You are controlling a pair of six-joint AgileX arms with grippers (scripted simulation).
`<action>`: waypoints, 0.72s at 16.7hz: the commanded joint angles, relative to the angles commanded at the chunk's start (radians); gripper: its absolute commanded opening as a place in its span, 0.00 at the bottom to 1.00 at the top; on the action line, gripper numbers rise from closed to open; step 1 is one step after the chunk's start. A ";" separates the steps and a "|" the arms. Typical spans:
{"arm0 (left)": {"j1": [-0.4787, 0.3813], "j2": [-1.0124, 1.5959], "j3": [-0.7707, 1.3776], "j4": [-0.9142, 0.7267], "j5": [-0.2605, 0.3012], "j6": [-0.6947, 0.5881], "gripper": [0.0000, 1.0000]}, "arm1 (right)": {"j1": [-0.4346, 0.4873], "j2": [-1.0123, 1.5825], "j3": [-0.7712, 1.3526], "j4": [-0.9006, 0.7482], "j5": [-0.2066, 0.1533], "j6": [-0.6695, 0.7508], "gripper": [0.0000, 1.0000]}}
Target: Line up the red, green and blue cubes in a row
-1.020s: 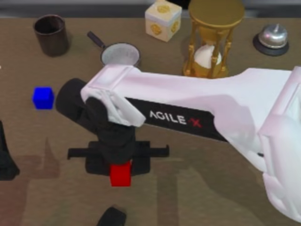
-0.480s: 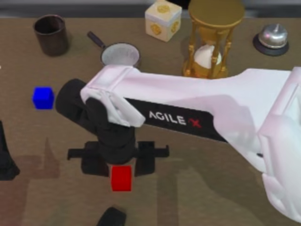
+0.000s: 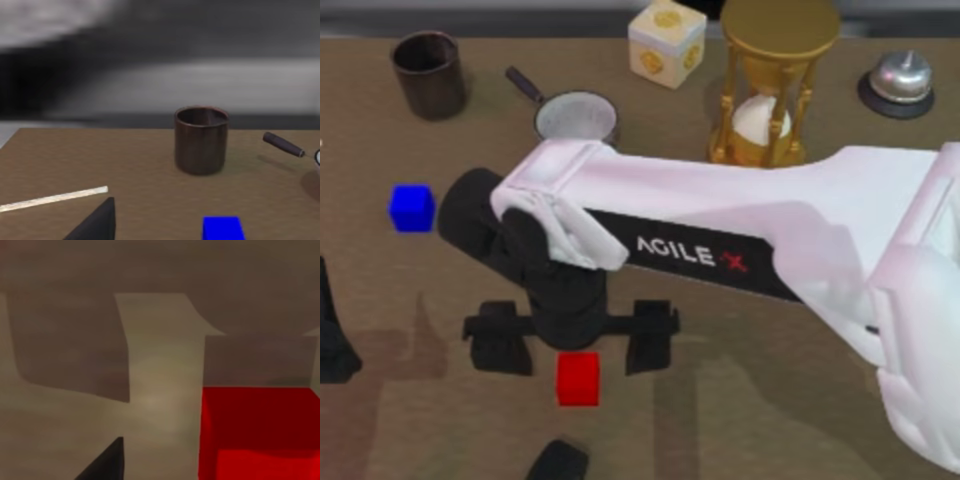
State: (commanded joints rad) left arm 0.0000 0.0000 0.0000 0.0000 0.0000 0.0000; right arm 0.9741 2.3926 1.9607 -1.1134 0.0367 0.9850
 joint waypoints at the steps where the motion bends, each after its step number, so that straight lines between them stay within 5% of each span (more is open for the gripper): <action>1: 0.000 0.000 0.000 0.000 0.000 0.000 1.00 | 0.000 0.000 0.000 0.000 0.000 0.000 1.00; 12: 0.000 0.000 0.000 0.000 0.000 0.000 1.00 | 0.011 -0.030 0.213 -0.246 0.000 0.004 1.00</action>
State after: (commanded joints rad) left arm 0.0000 0.0000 0.0000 0.0000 0.0000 0.0000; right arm 0.9847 2.3623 2.1737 -1.3592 0.0363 0.9887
